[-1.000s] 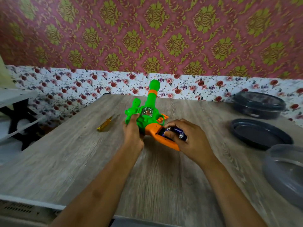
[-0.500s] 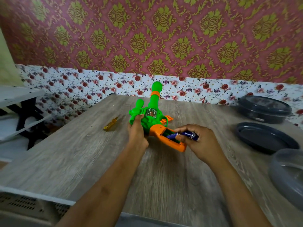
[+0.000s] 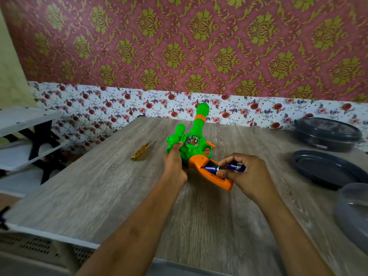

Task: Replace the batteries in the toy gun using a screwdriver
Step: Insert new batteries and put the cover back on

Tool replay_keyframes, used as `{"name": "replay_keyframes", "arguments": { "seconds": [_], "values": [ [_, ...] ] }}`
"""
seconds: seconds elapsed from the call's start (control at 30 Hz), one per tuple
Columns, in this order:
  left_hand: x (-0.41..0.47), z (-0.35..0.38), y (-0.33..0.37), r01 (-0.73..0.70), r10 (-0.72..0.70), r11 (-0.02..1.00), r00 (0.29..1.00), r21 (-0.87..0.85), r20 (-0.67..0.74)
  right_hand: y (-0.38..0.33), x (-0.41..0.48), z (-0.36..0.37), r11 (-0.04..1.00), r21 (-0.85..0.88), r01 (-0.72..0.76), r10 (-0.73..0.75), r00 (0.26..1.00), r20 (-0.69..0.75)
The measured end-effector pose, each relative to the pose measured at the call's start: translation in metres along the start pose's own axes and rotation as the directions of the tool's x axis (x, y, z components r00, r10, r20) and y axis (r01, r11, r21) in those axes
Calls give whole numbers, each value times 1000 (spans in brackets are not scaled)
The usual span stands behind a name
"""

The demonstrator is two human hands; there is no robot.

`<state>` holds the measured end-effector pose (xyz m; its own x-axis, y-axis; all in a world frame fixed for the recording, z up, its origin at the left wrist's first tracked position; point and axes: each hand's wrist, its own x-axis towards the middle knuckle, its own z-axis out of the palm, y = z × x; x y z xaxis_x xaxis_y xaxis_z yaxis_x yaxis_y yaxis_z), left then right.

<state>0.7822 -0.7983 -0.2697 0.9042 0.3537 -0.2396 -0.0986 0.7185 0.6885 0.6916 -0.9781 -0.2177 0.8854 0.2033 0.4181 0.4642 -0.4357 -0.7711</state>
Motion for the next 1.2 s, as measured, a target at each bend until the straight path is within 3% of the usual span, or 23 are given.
{"name": "replay_keyframes", "arguments": {
  "seconds": [0.2,0.3,0.43,0.6,0.73,0.8,0.87,0.93,1.0,1.07,1.1,1.13,1.2],
  "values": [
    [-2,0,0,23,-23,999,1000,27,1,-4,-3,-1,998,-57,-34,36,999,38],
    [-2,1,0,34,-34,999,999,-26,-16,-7,-5,1,967,-250,43,-56,997,-45],
    [-1,1,1,20,-22,994,999,-103,-26,-12,-12,13,784,-579,225,-386,906,-171],
    [-6,2,4,-26,14,979,998,-203,-63,-22,-19,20,614,-756,228,-482,867,-130],
    [-12,5,4,-3,-12,981,997,-196,-79,-25,-19,31,637,-728,253,-403,915,-35],
    [-16,6,4,-9,-5,983,997,-186,-74,-35,-19,36,586,-778,227,-362,932,-1],
    [-16,6,3,-12,2,979,999,-202,-46,-46,-14,38,536,-821,199,-260,964,64],
    [-21,7,6,-28,29,978,1000,-205,1,-53,-5,35,550,-814,190,-126,982,144],
    [-23,6,9,-19,24,976,1000,-219,19,-60,2,30,682,-704,199,-148,980,133],
    [-23,4,11,-5,10,975,1000,-220,20,-58,6,21,907,-397,143,-157,988,-1],
    [-24,4,12,-1,2,978,1000,-206,9,-55,8,14,980,-184,73,-89,993,-77],
    [-25,5,14,7,-6,980,1000,-198,5,-51,7,6,999,50,-15,22,989,-145],
    [-27,6,16,28,-33,985,999,-169,-23,-40,6,-9,870,440,-223,315,937,-149]
  ]
}}
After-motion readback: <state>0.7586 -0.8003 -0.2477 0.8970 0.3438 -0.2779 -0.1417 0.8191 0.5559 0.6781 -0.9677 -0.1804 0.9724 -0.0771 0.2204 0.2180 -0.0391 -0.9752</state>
